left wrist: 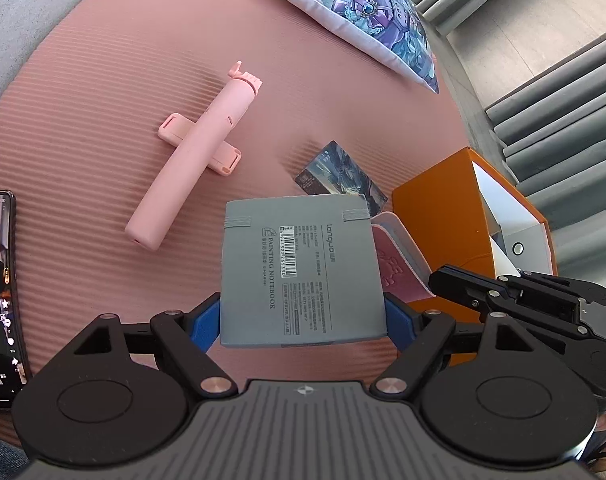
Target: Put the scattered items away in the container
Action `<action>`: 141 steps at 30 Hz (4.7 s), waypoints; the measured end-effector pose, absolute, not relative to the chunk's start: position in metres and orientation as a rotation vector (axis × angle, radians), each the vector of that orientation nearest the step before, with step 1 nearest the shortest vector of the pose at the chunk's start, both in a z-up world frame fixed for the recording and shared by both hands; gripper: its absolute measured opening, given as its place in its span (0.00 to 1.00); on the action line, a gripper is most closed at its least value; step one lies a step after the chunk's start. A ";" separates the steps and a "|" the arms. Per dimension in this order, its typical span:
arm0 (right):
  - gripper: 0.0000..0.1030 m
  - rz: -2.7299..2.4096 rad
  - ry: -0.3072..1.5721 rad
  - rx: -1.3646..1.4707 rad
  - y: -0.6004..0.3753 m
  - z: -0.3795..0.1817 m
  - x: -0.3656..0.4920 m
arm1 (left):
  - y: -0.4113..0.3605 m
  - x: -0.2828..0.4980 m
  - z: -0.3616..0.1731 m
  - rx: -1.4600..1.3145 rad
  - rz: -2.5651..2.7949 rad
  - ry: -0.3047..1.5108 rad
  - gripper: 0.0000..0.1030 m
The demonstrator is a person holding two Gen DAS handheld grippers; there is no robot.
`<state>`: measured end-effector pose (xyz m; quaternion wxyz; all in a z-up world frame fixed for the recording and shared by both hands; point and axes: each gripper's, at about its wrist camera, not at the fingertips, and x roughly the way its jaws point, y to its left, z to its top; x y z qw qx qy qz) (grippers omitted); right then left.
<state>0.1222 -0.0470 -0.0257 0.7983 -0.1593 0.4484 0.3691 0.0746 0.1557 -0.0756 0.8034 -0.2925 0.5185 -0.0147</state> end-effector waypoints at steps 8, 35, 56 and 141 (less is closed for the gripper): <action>0.32 0.869 0.994 -0.288 -0.041 -0.025 0.130 | 0.160 0.072 -0.083 -0.640 -0.026 1.099 0.92; 0.17 0.991 0.939 -0.526 -0.014 -0.020 0.119 | 0.165 0.070 -0.098 -0.626 0.067 1.191 0.92; 0.21 1.020 0.926 -0.571 -0.010 -0.017 0.115 | 0.163 0.068 -0.099 -0.631 0.061 1.206 0.92; 0.18 0.166 0.776 0.068 -0.270 0.007 0.172 | -0.075 0.204 -0.038 -0.528 -0.518 1.012 0.92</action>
